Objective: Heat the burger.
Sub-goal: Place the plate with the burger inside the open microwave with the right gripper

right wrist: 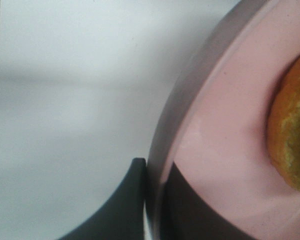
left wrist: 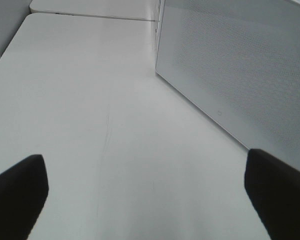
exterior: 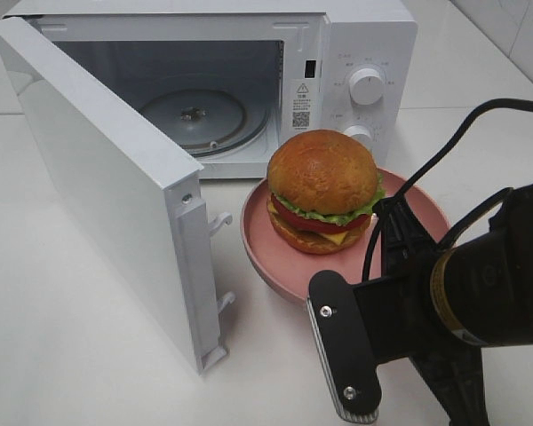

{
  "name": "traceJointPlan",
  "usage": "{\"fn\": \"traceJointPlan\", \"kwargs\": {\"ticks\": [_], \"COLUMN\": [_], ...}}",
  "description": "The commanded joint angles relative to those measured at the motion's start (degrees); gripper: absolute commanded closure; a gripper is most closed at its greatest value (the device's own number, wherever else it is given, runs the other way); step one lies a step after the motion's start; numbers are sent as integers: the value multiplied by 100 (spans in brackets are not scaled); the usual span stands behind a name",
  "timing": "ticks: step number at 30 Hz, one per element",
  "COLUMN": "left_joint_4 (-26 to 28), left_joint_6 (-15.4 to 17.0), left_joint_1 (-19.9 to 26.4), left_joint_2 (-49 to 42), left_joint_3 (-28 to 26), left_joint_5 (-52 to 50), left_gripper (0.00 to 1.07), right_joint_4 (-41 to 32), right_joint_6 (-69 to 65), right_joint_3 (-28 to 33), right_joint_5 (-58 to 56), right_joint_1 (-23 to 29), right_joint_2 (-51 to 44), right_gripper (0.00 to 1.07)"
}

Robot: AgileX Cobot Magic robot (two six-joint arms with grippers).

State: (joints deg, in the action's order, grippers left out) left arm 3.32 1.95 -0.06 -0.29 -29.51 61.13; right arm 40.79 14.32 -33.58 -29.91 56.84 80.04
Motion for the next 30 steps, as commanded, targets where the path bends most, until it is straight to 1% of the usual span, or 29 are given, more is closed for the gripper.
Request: {"fn": "traceJointPlan", "kwargs": {"ticks": [1,2,4,5,6,7,9,10,11,12,13,14,15,17,18,19,20,21,22,23,24,25,26,27,29,30], "left_joint_4": [34,34,34,34,34,34,34,34,34,34,34,34,34,34,34,34,34,34,34,34,34,34,34,34,34,34], "left_joint_6": [17,17,17,17,17,17,17,17,17,17,17,17,17,17,17,17,17,17,17,17,17,17,17,17,17,17], "left_joint_1": [23,23,23,23,23,23,23,23,23,23,23,23,23,23,23,23,23,23,23,23,23,23,23,23,23,23], "left_joint_2": [-92,-92,-92,-92,-92,-92,-92,-92,-92,-92,-92,-92,-92,-92,-92,-92,-92,-92,-92,-92,-92,-92,-92,-92,-92,-92], "left_joint_3": [-6,-6,-6,-6,-6,-6,-6,-6,-6,-6,-6,-6,-6,-6,-6,-6,-6,-6,-6,-6,-6,-6,-6,-6,-6,-6], "left_joint_5": [0,0,0,0,0,0,0,0,0,0,0,0,0,0,0,0,0,0,0,0,0,0,0,0,0,0], "left_gripper": [6,6,6,6,6,6,6,6,6,6,6,6,6,6,6,6,6,6,6,6,6,6,6,6,6,6], "right_joint_4": [-80,-80,-315,-315,-533,-533,-877,-877,-1152,-1152,-1455,-1610,-1610,-2189,-2189,-2659,-2659,-3088,-3088,-3375,-3541,-3541,-3845,-3845,-4251,-4251], "right_joint_6": [791,791,1295,1295,1765,1765,2452,2452,2893,2893,3392,3655,3655,4418,4418,4916,4916,5472,5472,6119,6411,6411,6841,6841,7437,7437], "right_joint_3": [-6,-6,-6,-6,-6,-6,-6,-6,-6,-6,-6,-6,-6,-29,-29,-103,-103,-206,-206,-281,-315,-315,-344,-344,-344,-344], "right_joint_5": [584,584,837,837,974,974,1203,1203,1352,1352,1444,1478,1478,1576,1576,1576,1576,1564,1564,1553,1553,1553,1558,1558,1558,1558], "right_joint_1": [-355,-355,-625,-625,-802,-802,-1066,-1066,-1261,-1261,-1427,-1507,-1507,-1753,-1753,-1891,-1891,-2023,-2023,-2149,-2212,-2212,-2315,-2315,-2435,-2435], "right_joint_2": [-69,-69,-69,-69,-69,-69,-69,-69,-69,-69,-69,-69,-69,-69,-69,-69,-69,-69,-69,-69,-69,-69,-69,-69,-69,-69], "right_gripper": [107,107,107,107,107,107,107,107,107,107,107,107,107,107,107,107,107,107,107,107,107,107,107,107,107,107]}}
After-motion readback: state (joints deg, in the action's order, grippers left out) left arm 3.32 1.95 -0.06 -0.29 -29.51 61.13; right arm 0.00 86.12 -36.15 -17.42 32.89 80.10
